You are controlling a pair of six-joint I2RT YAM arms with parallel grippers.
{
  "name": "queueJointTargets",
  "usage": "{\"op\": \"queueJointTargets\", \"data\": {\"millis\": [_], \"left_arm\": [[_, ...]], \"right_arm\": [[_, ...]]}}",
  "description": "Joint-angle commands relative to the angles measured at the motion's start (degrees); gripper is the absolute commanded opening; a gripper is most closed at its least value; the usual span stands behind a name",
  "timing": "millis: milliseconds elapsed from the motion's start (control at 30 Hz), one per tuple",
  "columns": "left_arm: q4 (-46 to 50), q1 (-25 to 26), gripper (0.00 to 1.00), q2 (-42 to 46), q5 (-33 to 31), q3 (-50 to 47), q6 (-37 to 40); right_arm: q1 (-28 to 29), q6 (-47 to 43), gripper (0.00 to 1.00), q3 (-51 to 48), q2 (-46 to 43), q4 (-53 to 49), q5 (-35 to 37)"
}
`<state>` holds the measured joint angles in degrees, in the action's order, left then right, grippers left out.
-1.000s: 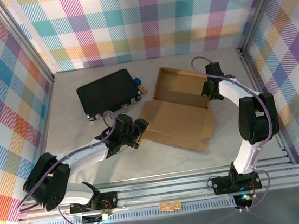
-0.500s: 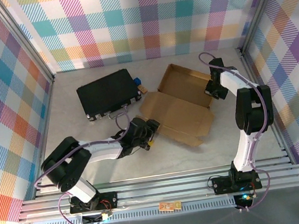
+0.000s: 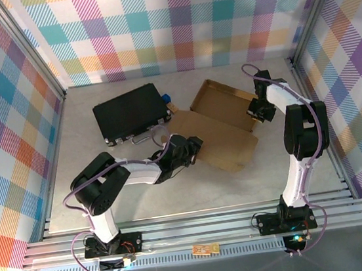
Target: Fold the paper box
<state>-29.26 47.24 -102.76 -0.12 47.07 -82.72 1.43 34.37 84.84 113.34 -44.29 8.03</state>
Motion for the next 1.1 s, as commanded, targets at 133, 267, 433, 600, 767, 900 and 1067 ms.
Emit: {"op": "queueJointTargets", "data": {"millis": [133,267,433,600,767,900,1067], "left_arm": [[46.32,0.57,0.02,6.56,-4.44,20.89,16.34],[67.62,-0.12,0.00,3.79,-6.48,33.97,24.02],[83.75,-2.36,0.00,-0.07,-6.31,47.91,36.59],[97.95,-4.80,0.00,-5.71,-4.73,62.82,50.93],[110.55,-5.10,0.00,-11.86,-11.72,77.39,65.52],[113.80,-5.07,0.00,-14.64,-19.41,85.44,73.52],[111.83,-5.07,0.00,-15.88,-24.07,91.53,82.53]], "right_arm": [[0.06,7.36,0.36,2.51,-0.68,-7.61,-4.06],[2.91,11.33,0.72,2.02,-6.86,-11.31,-3.91],[5.20,12.89,0.85,0.87,-16.42,-12.75,-7.27],[5.97,13.99,0.83,0.35,-22.67,-13.54,-9.91],[6.82,9.99,0.73,1.56,-24.19,-5.19,-14.56],[7.61,1.88,0.68,3.47,-23.36,3.47,-20.92],[7.62,-5.06,0.64,3.77,-24.21,9.96,-22.12]]}}
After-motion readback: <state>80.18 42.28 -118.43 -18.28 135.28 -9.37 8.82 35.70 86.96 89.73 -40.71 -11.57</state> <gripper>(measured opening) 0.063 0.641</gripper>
